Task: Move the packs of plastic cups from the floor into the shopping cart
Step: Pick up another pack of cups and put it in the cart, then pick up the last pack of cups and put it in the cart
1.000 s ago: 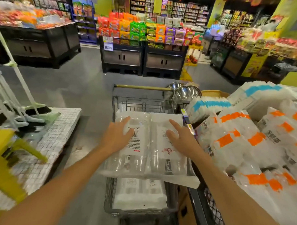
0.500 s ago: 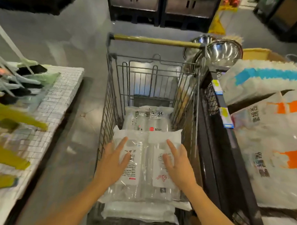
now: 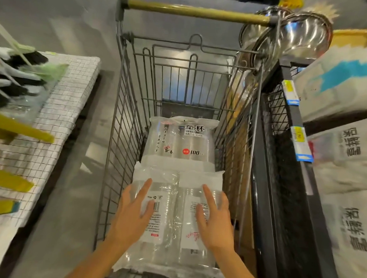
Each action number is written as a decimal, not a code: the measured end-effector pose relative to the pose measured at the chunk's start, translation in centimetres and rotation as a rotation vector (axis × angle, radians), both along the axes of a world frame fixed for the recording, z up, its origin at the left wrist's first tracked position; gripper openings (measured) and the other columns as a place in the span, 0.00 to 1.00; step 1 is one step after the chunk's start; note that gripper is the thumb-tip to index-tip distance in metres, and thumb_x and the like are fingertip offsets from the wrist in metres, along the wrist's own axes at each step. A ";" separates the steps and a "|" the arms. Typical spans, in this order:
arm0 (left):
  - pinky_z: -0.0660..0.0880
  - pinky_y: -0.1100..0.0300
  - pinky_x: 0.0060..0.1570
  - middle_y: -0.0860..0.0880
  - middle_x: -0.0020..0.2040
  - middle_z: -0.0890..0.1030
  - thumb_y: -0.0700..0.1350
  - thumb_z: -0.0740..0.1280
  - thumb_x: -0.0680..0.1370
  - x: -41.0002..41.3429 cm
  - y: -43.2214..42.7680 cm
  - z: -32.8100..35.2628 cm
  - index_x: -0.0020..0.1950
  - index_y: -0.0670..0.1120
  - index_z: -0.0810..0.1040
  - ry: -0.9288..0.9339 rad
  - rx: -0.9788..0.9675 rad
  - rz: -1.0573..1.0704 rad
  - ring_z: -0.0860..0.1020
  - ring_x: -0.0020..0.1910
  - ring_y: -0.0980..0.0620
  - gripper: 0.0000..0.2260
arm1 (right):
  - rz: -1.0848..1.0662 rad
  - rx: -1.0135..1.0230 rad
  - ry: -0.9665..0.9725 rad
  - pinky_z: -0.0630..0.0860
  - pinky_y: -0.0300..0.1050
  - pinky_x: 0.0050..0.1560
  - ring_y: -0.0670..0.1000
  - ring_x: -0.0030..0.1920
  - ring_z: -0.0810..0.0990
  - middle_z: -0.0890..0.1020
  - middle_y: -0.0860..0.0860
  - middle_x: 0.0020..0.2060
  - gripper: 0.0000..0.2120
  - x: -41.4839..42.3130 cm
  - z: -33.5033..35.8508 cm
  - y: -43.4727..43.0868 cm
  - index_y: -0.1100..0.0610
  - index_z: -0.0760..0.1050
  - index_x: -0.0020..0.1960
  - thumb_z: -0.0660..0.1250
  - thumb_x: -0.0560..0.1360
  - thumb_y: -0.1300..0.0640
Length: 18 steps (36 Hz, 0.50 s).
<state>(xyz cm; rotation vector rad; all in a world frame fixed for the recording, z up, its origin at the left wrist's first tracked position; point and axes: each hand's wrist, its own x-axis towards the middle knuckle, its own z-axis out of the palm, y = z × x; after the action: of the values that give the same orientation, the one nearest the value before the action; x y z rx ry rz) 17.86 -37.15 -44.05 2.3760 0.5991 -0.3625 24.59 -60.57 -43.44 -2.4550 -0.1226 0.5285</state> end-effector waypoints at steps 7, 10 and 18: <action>0.80 0.46 0.53 0.56 0.78 0.44 0.68 0.48 0.78 -0.3 0.0 1.2 0.73 0.75 0.40 0.033 0.004 -0.044 0.76 0.64 0.46 0.26 | 0.067 -0.057 0.013 0.80 0.53 0.56 0.54 0.75 0.64 0.42 0.46 0.80 0.26 -0.3 1.2 -0.3 0.24 0.41 0.74 0.50 0.80 0.34; 0.74 0.42 0.62 0.52 0.80 0.41 0.69 0.48 0.77 -0.9 0.3 2.7 0.73 0.76 0.38 0.087 0.009 -0.095 0.69 0.72 0.43 0.27 | 0.126 -0.121 0.040 0.78 0.50 0.58 0.56 0.75 0.66 0.38 0.51 0.80 0.28 -0.7 2.4 -0.9 0.26 0.39 0.75 0.47 0.80 0.32; 0.66 0.46 0.69 0.48 0.81 0.53 0.65 0.51 0.80 1.6 1.0 10.5 0.79 0.63 0.49 0.140 0.244 -0.193 0.61 0.76 0.44 0.28 | 0.171 -0.244 -0.007 0.68 0.52 0.71 0.55 0.77 0.60 0.51 0.51 0.81 0.30 1.6 8.9 -1.8 0.36 0.48 0.80 0.49 0.80 0.33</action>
<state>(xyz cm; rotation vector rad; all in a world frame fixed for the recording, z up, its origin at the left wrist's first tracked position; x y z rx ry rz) 19.42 -36.16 -33.50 2.6684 0.5025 -0.5734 26.19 -62.39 -34.52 -2.6998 -0.2889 0.6418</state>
